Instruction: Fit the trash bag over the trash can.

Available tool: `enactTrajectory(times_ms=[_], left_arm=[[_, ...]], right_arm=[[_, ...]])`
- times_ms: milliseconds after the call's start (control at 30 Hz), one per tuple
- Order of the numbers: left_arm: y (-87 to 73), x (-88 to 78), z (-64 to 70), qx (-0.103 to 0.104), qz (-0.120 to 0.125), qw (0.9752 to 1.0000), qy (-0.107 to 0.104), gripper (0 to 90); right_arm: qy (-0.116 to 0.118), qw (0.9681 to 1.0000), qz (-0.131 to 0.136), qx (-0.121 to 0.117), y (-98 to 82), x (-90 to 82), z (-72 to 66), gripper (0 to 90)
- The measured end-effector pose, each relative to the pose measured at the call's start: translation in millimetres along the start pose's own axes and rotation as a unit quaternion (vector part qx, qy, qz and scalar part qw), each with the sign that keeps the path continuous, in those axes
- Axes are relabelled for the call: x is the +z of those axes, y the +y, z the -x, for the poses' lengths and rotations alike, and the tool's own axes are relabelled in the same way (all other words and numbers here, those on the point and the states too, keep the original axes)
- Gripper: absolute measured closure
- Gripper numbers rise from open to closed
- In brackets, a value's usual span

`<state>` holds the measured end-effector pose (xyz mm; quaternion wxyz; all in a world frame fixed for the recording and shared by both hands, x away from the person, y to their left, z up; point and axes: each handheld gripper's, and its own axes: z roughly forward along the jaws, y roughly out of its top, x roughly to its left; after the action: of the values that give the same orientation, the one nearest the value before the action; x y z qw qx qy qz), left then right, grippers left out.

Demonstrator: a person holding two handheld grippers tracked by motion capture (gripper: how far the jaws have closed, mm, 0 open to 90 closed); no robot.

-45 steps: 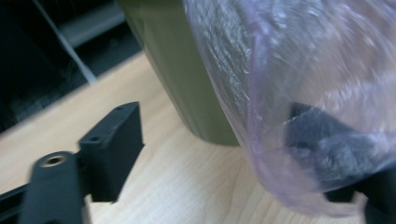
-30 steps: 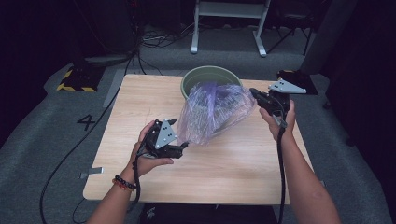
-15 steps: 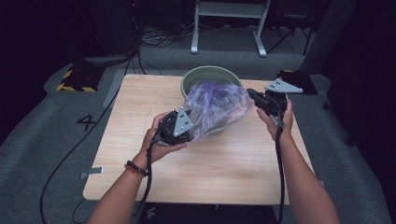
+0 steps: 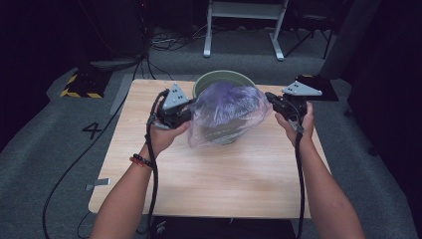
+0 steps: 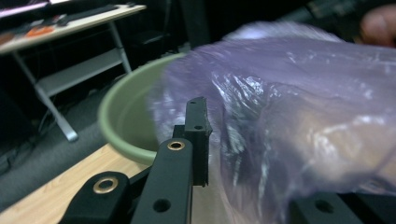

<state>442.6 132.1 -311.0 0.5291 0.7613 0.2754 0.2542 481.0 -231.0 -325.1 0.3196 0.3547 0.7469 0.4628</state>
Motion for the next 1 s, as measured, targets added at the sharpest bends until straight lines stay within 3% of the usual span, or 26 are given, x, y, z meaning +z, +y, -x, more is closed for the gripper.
enactTrajectory(times_ms=[67,167,467,600,800,900,967,1000], left_arm=[[4.5,3.3,-12.4,-0.021,-0.007,0.9996,0.015,81.4],[4.9,10.8,-27.8,-0.033,-0.025,0.9983,0.042,82.7],[-9.2,37.7,-70.6,-0.095,-0.049,0.9926,0.058,87.5],[-22.8,51.7,-84.4,-0.119,-0.069,0.9877,0.075,89.1],[-43.1,70.4,-93.9,-0.161,-0.093,0.9802,0.069,89.4],[-48.2,81.8,-93.0,-0.165,-0.108,0.9785,0.062,89.4],[-48.5,83.1,-92.5,-0.164,-0.109,0.9785,0.062,89.4],[-48.8,90.7,-88.9,-0.155,-0.117,0.9797,0.049,89.4]], right_arm=[[0.002,1.0000,-0.004,0.007,0.3,4.7,3.4,90.0],[-0.005,0.9999,-0.014,0.008,-0.2,13.8,7.3,90.0],[-0.013,0.9980,-0.044,0.044,-2.8,47.8,27.1,90.0],[-0.019,0.9966,-0.055,0.059,-6.4,58.9,34.9,90.0],[-0.001,0.9926,-0.069,0.100,-19.2,71.9,42.6,90.0],[0.009,0.9915,-0.074,0.107,-22.5,76.8,41.5,90.0],[0.016,0.9910,-0.074,0.110,-24.0,79.1,40.0,90.0],[0.022,0.9909,-0.075,0.109,-25.0,81.2,38.6,90.0]])
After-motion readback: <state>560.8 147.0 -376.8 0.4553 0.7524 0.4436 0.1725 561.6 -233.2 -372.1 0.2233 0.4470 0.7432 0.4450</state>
